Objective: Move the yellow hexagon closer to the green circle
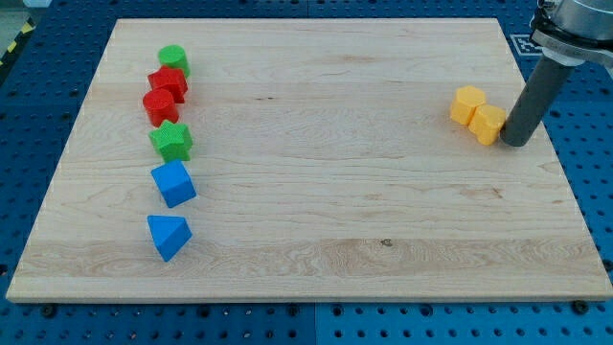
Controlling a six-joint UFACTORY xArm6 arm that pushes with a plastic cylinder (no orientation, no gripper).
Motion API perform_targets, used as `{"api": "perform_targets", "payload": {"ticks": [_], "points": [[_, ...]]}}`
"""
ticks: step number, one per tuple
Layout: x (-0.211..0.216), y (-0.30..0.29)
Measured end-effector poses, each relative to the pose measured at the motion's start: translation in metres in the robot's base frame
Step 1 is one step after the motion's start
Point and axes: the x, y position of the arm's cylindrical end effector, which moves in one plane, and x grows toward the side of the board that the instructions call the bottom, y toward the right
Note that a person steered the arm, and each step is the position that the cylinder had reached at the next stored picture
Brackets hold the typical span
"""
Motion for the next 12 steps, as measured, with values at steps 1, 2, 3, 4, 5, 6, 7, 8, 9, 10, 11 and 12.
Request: {"api": "perform_targets", "payload": {"ticks": [1, 2, 3, 4, 5, 6, 7, 8, 9, 10, 11, 12], "points": [[-0.019, -0.010], [-0.029, -0.025], [-0.042, -0.042], [-0.058, -0.045], [-0.061, -0.041], [-0.062, -0.041], [-0.074, -0.041], [-0.078, -0.042], [-0.078, -0.059], [-0.084, -0.083], [-0.098, -0.102], [-0.105, -0.117]]}}
